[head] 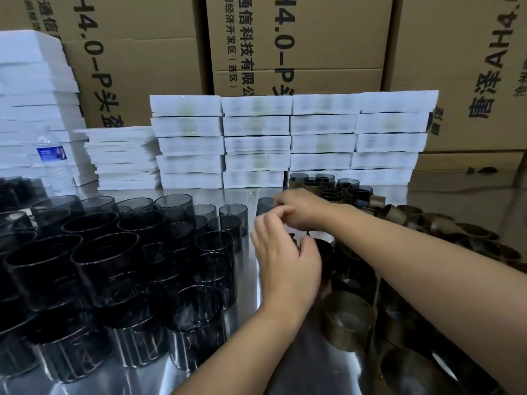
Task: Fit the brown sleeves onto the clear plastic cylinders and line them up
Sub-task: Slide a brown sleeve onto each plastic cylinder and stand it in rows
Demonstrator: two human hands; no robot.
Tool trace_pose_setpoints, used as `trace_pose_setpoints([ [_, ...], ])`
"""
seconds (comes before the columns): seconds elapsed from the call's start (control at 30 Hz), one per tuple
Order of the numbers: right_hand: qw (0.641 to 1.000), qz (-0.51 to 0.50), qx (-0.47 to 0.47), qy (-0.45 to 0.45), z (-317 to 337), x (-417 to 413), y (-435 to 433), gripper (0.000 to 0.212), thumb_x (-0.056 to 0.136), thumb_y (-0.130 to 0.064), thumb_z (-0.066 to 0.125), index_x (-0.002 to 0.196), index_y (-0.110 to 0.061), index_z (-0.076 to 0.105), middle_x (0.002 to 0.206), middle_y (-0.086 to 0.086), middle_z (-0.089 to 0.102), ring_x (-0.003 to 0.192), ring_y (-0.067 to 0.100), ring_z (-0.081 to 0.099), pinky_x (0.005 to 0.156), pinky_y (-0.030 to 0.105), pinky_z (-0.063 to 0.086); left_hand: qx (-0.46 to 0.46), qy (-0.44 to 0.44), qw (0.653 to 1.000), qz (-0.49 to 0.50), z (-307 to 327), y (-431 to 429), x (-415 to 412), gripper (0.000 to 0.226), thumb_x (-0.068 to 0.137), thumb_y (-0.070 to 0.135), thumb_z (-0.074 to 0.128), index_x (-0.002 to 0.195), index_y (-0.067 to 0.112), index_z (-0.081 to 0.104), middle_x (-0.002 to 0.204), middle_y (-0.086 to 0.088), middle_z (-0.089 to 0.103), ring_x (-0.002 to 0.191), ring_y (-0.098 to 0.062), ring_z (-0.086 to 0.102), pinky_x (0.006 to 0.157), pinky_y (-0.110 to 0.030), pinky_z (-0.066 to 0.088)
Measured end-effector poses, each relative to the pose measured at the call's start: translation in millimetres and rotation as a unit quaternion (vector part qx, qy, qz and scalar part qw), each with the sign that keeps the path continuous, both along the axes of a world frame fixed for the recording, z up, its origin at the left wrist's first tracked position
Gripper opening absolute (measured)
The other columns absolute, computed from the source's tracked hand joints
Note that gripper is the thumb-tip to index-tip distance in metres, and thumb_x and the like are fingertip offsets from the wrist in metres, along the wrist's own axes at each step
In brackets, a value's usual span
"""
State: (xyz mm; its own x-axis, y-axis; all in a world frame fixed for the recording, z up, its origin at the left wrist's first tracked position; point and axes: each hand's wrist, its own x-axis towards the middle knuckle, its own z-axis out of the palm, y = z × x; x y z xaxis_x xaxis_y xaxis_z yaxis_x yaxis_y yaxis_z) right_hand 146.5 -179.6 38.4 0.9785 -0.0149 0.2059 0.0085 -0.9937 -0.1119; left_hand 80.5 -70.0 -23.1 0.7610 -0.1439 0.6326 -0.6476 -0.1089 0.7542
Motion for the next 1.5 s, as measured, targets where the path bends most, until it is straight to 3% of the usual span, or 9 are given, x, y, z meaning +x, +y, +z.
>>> trace_pose_setpoints([
  [0.2,0.971,-0.035,0.216,-0.101,8.6,-42.4,-17.0,0.013,0.096,-0.025,0.048,0.093,-0.016,0.055,0.090,0.005,0.061,0.088,0.023,0.059,0.072,0.032,0.045,-0.039,0.129,0.991,0.007,1.4,-2.2,8.2,0.042,0.086,0.005,0.055,0.115,0.031,0.038,0.121,0.009,0.031,0.126,-0.014,0.031,0.103,-0.024,0.025],
  [0.5,0.781,0.041,0.610,-0.127,0.0,-129.7,-29.0,0.015,0.097,-0.008,0.043,0.090,-0.003,0.055,0.084,0.012,0.063,0.072,0.019,0.059,0.077,0.033,0.054,-0.072,0.161,0.980,-0.092,3.5,-1.9,3.7,0.053,0.092,0.038,0.053,0.142,0.025,0.038,0.137,0.019,0.039,0.135,-0.009,0.037,0.116,-0.038,0.028],
  [0.73,0.673,0.110,0.730,-0.043,-14.5,-145.0,-34.0,0.023,0.076,-0.017,0.052,0.086,0.002,0.059,0.081,0.017,0.064,0.069,0.024,0.058,0.065,0.033,0.056,-0.070,0.138,0.961,-0.228,1.5,-3.1,-3.3,0.072,0.072,0.040,0.063,0.139,0.023,0.045,0.129,0.003,0.061,0.108,0.008,0.058,0.089,-0.008,0.044],
  [0.83,0.657,0.129,0.742,-0.014,-20.6,-145.5,-31.2,0.022,0.076,-0.018,0.054,0.087,0.000,0.061,0.078,0.015,0.063,0.066,0.023,0.060,0.065,0.034,0.056,-0.099,0.183,0.938,-0.279,-0.9,-1.8,0.1,0.072,0.061,0.048,0.071,0.129,0.034,0.053,0.126,-0.006,0.063,0.118,-0.015,0.059,0.105,-0.036,0.044],
  [0.97,0.700,0.123,0.703,-0.026,-24.6,-144.2,-24.4,0.020,0.088,-0.018,0.054,0.100,-0.006,0.065,0.085,0.010,0.067,0.064,0.016,0.062,0.063,0.027,0.056,-0.128,0.257,0.900,-0.328,-0.7,1.1,3.9,0.061,0.063,0.050,0.073,0.113,0.014,0.069,0.114,-0.022,0.067,0.112,-0.041,0.061,0.103,-0.063,0.039],
  [1.07,0.823,0.035,0.554,-0.120,-28.8,-142.0,-21.8,0.026,0.091,-0.017,0.058,0.116,-0.023,0.052,0.095,-0.001,0.061,0.063,0.009,0.061,0.061,0.023,0.052,-0.149,0.257,0.909,-0.291,-0.7,2.1,9.9,0.059,0.062,0.054,0.071,0.102,0.012,0.073,0.101,-0.020,0.072,0.100,-0.037,0.068,0.093,-0.049,0.053],
  [1.2,0.929,0.072,0.335,-0.141,-30.5,-152.2,-19.0,0.011,0.082,-0.028,0.068,0.086,-0.029,0.058,0.081,-0.015,0.059,0.067,-0.001,0.054,0.066,0.015,0.042,-0.215,0.299,0.883,-0.290,1.5,3.0,15.2,0.032,0.066,0.049,0.072,0.076,0.019,0.075,0.077,-0.008,0.072,0.074,-0.025,0.073,0.063,-0.029,0.058],
  [1.33,0.976,0.135,0.166,-0.034,-37.1,-156.6,-12.2,0.022,0.086,-0.032,0.063,0.069,-0.022,0.072,0.097,-0.016,0.065,0.099,-0.005,0.047,0.094,0.014,0.027,-0.264,0.319,0.861,-0.294,2.8,3.6,16.0,0.050,0.069,0.050,0.066,0.099,0.011,0.061,0.077,-0.012,0.071,0.073,-0.026,0.073,0.057,-0.028,0.057],
  [1.5,0.984,0.132,0.117,-0.016,-44.3,-154.7,-10.8,0.022,0.089,-0.030,0.057,0.082,-0.021,0.075,0.102,-0.019,0.066,0.101,-0.007,0.042,0.103,0.024,0.022,-0.280,0.309,0.859,-0.299,3.4,4.8,15.9,0.039,0.070,0.044,0.066,0.090,0.010,0.068,0.080,-0.012,0.072,0.081,-0.029,0.073,0.062,-0.029,0.059],
])
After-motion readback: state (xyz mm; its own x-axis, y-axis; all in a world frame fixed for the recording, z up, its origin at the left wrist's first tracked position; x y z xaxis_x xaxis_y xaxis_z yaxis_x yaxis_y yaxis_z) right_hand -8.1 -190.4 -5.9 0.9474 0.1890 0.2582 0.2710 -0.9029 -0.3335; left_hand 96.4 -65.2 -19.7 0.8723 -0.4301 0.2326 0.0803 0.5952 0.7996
